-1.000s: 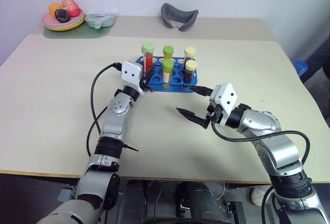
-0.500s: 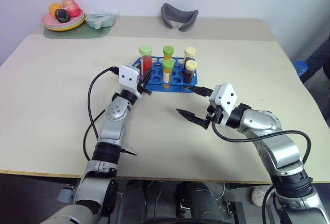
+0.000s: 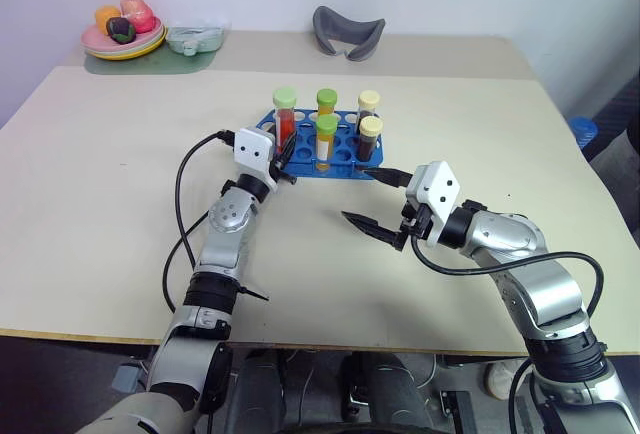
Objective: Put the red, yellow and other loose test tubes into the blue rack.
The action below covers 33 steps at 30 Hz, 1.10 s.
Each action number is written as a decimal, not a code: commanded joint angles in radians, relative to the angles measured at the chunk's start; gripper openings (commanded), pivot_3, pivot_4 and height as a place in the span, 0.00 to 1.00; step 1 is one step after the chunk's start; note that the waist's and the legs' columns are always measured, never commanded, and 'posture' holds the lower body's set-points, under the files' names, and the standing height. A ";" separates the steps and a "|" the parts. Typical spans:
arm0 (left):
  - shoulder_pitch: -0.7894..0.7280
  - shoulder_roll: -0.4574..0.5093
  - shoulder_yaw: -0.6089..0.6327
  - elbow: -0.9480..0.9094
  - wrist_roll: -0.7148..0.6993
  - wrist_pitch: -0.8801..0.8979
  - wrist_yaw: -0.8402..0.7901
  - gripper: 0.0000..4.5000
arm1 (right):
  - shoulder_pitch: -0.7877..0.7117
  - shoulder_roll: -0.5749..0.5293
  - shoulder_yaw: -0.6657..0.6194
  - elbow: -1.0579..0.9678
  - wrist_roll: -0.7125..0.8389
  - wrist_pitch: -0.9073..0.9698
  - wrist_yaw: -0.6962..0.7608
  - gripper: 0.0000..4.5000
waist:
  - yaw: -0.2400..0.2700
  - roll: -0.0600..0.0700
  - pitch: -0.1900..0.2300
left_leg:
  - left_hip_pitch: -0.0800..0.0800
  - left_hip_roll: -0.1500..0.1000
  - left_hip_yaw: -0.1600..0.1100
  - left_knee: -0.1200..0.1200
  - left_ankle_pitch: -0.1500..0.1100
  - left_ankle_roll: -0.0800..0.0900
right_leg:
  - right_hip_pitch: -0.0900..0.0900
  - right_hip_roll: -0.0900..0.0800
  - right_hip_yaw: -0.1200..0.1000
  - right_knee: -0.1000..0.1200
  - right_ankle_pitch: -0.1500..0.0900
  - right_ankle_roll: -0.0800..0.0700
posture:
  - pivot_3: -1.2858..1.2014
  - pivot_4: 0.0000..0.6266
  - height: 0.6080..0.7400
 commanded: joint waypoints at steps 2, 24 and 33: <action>-0.032 0.000 -0.004 0.003 0.004 -0.041 -0.007 0.20 | -0.007 -0.007 -0.022 -0.040 0.006 -0.005 -0.005 0.89 | 0.000 0.000 0.000 | 0.000 0.000 0.000 0.000 0.000 0.000 | 0.000 0.000 0.000 0.000 0.000 0.000 | 0.52 0.24 0.44; 0.227 0.130 0.065 -0.453 -0.187 0.159 -0.135 0.93 | 0.028 -0.033 -0.062 -0.055 0.034 -0.001 0.009 0.89 | -0.003 0.000 0.000 | 0.000 0.001 0.000 0.000 0.000 0.000 | 0.000 0.000 0.000 0.000 0.000 0.000 | 0.52 0.24 0.44; 0.566 0.452 0.281 -0.641 -0.310 0.342 -0.317 0.93 | 0.213 -0.169 -0.330 -0.011 0.153 0.059 0.083 0.89 | -0.001 0.001 0.000 | 0.000 0.001 0.000 0.000 -0.001 0.001 | 0.000 0.000 0.000 -0.001 0.000 0.000 | 0.52 0.24 0.44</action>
